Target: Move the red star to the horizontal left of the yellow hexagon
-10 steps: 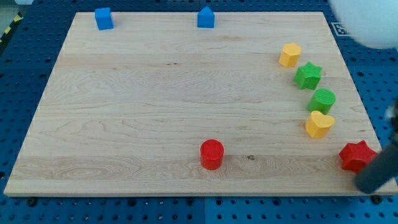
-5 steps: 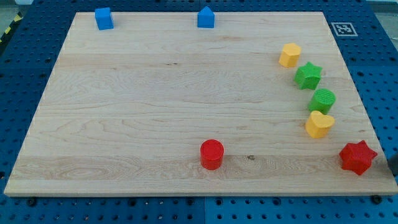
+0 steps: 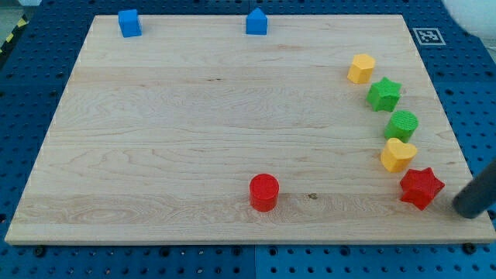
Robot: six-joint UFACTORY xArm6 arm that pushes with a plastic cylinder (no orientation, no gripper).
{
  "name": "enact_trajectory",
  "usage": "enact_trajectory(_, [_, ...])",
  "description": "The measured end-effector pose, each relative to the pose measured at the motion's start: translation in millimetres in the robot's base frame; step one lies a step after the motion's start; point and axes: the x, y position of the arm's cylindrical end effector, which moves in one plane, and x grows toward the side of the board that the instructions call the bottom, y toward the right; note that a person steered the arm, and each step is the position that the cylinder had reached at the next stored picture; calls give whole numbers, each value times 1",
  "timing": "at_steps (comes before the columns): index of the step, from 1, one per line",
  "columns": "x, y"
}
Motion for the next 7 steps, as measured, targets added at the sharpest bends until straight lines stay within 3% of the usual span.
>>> enact_trajectory(2, [-8, 5])
enact_trajectory(7, [-23, -112])
